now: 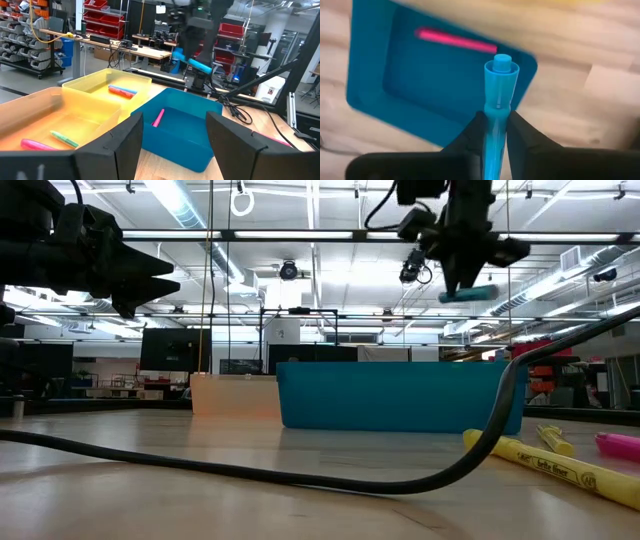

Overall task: Pick & Place Markers
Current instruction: Put the blue marker into the yellow transparent bin, then put the yellow highlighter into the blue bin

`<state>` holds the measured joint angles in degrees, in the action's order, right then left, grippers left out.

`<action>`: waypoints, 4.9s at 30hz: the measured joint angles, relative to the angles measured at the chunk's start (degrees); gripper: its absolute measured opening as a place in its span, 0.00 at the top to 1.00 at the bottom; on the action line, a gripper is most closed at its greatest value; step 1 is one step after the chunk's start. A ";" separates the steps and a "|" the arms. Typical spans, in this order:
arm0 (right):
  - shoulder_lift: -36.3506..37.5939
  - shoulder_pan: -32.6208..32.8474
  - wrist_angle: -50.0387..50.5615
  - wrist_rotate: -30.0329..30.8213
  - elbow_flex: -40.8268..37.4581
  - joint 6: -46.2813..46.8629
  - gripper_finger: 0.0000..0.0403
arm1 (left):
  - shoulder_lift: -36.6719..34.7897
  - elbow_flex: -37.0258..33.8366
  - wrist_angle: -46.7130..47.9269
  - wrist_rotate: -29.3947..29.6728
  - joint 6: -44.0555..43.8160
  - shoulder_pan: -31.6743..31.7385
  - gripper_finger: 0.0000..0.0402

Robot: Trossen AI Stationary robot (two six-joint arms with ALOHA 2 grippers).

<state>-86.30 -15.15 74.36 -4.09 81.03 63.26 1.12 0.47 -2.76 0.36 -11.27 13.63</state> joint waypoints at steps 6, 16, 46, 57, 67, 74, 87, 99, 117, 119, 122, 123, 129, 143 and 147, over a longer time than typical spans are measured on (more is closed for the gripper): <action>-2.36 -8.04 -5.22 -0.76 0.00 -4.95 0.90 | -0.01 0.00 0.00 0.00 -0.05 0.02 0.45; -13.53 -17.70 -5.96 -2.41 11.43 -14.49 0.90 | -0.02 0.00 0.00 0.00 -0.04 0.00 0.45; -28.54 -28.60 -1.98 0.21 23.04 -23.78 0.90 | -0.02 0.00 0.00 0.00 -0.03 0.02 0.45; -35.20 -28.60 -6.14 1.07 23.02 -24.76 0.90 | 0.00 0.00 0.00 -0.01 -0.01 0.01 0.45; -39.41 -28.75 -6.16 0.15 22.95 -25.17 0.90 | 0.00 0.00 0.00 0.00 -0.04 0.01 0.45; -39.67 -28.93 -6.32 0.17 22.95 -26.71 0.82 | -0.02 0.00 0.00 0.00 -0.02 0.00 0.45; -39.67 -29.04 -4.85 0.61 22.95 -29.34 0.54 | -0.02 0.00 0.00 0.02 0.02 0.01 0.45; -39.27 -29.61 -3.87 1.92 22.95 -31.73 0.52 | -0.02 0.00 0.00 0.02 -0.01 0.02 0.45; -22.36 -24.73 2.23 3.80 23.02 -27.56 0.53 | -0.02 0.00 0.00 0.01 -0.01 0.01 0.45; -21.15 -23.56 2.51 3.75 23.02 -25.90 0.53 | -0.02 0.00 0.01 0.01 -0.04 0.00 0.45; -20.04 -21.49 3.73 3.64 23.02 -23.20 0.53 | -0.02 0.01 0.01 0.02 -0.04 0.01 0.45; -19.76 -20.83 4.00 3.63 23.02 -22.68 0.53 | -0.01 0.00 0.00 0.01 -0.04 0.01 0.45; -19.32 -18.49 4.64 3.62 23.02 -19.83 0.53 | -0.02 0.00 0.02 0.02 -0.02 0.00 0.45; -19.32 -8.91 6.78 6.98 23.02 -13.99 0.53 | 0.00 0.00 0.02 0.02 -0.03 0.02 0.45; -19.32 -4.49 8.21 6.57 22.99 -10.56 0.53 | -0.02 0.00 0.02 0.02 -0.03 0.00 0.45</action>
<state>-105.62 -19.64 82.57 2.48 104.03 52.70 1.10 0.47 -2.74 0.38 -11.29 13.63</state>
